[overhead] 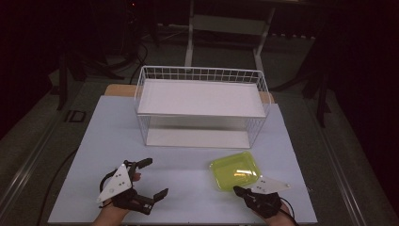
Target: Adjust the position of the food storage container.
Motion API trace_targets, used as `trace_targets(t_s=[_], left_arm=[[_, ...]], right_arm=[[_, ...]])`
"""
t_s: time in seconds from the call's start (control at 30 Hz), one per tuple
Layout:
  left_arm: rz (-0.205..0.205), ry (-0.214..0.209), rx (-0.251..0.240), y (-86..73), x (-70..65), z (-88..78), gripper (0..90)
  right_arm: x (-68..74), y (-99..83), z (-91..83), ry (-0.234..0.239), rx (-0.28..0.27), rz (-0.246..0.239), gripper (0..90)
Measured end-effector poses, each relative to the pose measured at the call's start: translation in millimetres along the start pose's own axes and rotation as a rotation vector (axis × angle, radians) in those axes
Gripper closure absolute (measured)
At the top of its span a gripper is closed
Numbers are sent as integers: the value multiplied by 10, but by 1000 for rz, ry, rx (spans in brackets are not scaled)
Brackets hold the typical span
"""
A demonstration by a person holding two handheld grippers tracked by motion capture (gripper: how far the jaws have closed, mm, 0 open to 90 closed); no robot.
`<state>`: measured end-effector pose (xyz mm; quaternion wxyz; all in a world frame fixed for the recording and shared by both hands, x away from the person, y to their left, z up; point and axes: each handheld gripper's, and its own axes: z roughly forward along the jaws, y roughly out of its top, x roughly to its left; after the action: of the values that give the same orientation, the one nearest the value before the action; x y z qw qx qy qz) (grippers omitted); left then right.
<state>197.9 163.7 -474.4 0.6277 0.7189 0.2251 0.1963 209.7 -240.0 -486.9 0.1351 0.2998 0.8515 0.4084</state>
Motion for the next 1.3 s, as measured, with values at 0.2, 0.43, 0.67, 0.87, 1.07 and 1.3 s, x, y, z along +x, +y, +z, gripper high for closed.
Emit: trace_targets(t_s=[0.2,0.43,0.67,0.87,1.07,1.3], left_arm=[[0,-3,1,0,-4,2,0],[3,-5,4,-4,-6,18,0],[5,-11,7,-6,-20,18,0],[2,-11,7,-10,-20,21,0],[-7,-3,13,-29,-4,26,0],[-20,2,18,-56,30,17,0]], right_arm=[[-18,9,118,8,43,-36,900],[-61,79,208,9,40,-54,900],[-80,157,323,12,48,-81,900],[-122,168,255,20,16,-48,900],[-487,135,-34,-87,-15,-14,900],[-929,-10,-120,-200,11,45,900]])
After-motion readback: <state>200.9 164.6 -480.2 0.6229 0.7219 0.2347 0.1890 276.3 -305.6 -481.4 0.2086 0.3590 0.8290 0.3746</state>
